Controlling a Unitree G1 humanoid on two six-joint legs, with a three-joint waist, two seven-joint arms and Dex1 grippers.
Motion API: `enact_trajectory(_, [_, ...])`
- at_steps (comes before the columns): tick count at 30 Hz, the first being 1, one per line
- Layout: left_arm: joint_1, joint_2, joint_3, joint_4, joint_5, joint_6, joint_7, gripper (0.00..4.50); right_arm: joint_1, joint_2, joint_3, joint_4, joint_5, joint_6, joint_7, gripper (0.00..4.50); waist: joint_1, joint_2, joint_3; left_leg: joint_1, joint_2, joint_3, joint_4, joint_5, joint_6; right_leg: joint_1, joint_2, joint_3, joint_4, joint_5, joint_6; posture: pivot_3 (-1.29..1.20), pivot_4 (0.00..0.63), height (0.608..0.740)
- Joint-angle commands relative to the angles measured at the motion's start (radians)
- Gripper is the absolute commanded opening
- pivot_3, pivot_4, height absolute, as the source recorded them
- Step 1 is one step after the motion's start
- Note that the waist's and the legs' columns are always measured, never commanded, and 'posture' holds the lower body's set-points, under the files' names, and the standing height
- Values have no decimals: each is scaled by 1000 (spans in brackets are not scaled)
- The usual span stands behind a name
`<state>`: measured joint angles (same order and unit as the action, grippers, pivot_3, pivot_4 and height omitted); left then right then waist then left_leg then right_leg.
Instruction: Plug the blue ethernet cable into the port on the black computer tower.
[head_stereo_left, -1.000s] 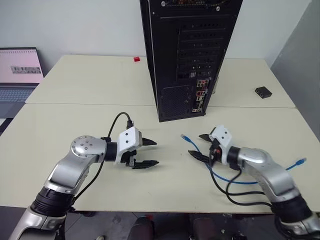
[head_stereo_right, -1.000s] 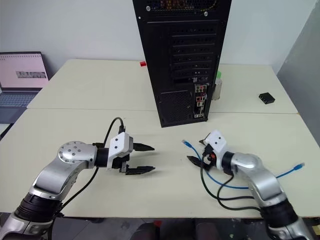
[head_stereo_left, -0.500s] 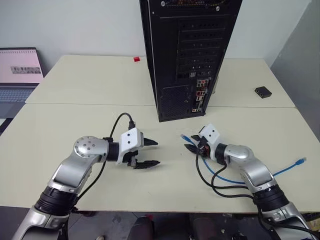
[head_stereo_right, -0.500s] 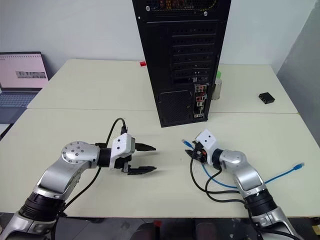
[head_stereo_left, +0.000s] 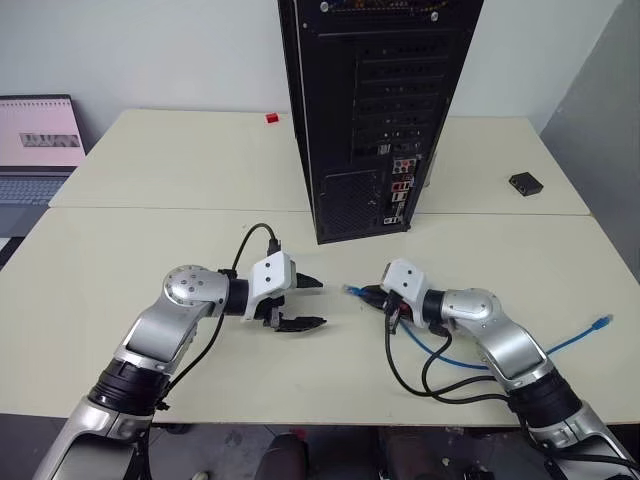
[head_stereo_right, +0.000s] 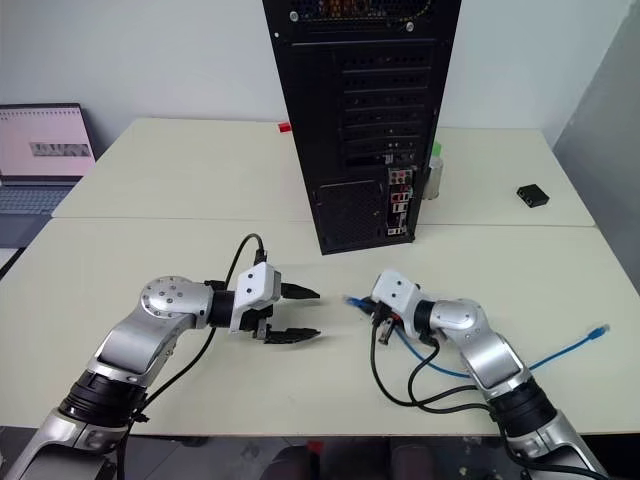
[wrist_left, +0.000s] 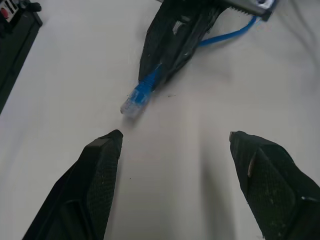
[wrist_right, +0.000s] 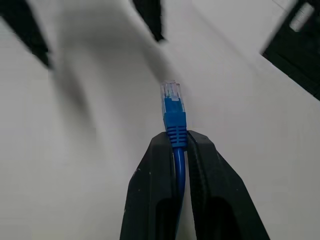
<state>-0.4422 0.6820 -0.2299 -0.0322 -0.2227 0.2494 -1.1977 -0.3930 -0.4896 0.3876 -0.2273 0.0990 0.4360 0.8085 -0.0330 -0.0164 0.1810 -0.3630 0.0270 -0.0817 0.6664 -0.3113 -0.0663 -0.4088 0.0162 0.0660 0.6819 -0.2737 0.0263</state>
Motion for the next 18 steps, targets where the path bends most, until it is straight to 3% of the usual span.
enact_trajectory(1, [-29,-13,-2,9,5,-45,-18,3624,-18,-7,7,-85,13,47,28,73,0,0,0,0,0,0,0,0,0,0,0,0,0,0,0,0,150,740])
enact_trajectory(9, [-36,-22,-4,16,4,-66,-37,3624,-31,-8,25,-112,2,70,44,72,0,0,0,0,0,0,0,0,0,0,0,0,0,0,0,0,150,740])
enact_trajectory(12, [-29,-14,-7,11,10,-75,-51,3163,-35,-6,26,-113,0,72,46,72,0,0,0,0,0,0,0,0,0,0,0,0,0,0,0,0,150,740])
enact_trajectory(18, [-22,-15,-14,14,26,-96,-57,1683,-44,3,31,-114,2,74,49,71,0,0,0,0,0,0,0,0,0,0,0,0,0,0,0,0,150,740])
